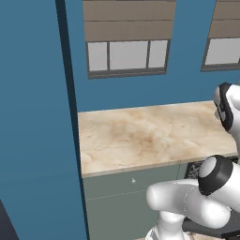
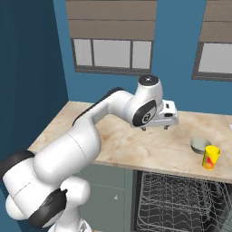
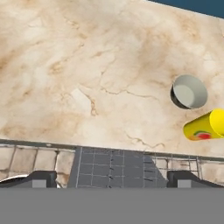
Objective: Pick up the cup and bowl from the counter, place them in the dishwasher, and close the dishwasher door.
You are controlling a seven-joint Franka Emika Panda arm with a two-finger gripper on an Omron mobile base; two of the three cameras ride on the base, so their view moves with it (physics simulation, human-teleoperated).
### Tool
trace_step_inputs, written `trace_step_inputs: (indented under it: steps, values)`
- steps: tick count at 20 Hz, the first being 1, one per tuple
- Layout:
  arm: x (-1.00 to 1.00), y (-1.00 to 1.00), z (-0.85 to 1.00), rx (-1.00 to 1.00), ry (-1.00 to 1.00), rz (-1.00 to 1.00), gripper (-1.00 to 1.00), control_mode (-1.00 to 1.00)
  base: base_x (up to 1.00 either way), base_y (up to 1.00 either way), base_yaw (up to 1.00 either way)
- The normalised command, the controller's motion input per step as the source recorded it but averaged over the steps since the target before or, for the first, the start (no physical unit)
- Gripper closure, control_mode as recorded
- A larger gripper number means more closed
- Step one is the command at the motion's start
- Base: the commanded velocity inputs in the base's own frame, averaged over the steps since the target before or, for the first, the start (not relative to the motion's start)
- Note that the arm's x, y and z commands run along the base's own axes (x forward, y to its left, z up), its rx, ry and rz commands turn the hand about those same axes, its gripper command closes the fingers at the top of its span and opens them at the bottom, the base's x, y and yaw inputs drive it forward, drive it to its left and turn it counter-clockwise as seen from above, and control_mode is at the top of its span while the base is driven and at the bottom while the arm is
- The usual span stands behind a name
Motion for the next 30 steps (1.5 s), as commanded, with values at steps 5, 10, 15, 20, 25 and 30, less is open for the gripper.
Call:
trace_step_inputs:
  steps: [5, 10, 15, 20, 25, 30]
  values:
    - [-0.15, -0.38, -0.12, -0.01, -0.04, 0.00, -1.00, -1.00, 0.00, 0.00, 0.00]
    - [-0.07, -0.35, -0.21, 0.00, -0.01, 0.00, -1.00, -1.00, 0.00, 0.00, 0.00]
    - [0.00, -0.40, -0.29, 0.00, 0.00, 0.00, -1.00, -1.00, 0.00, 0.00, 0.00]
    - [0.10, -0.43, -0.27, 0.00, 0.00, 0.00, -1.00, -1.00, 0.00, 0.00, 0.00]
    - [0.21, -0.44, -0.14, 0.00, 0.00, 0.00, -1.00, -1.00, 0.00, 0.00, 0.00]
    - [0.25, -0.44, -0.06, 0.00, 0.00, 0.00, -1.00, -1.00, 0.00, 0.00, 0.00]
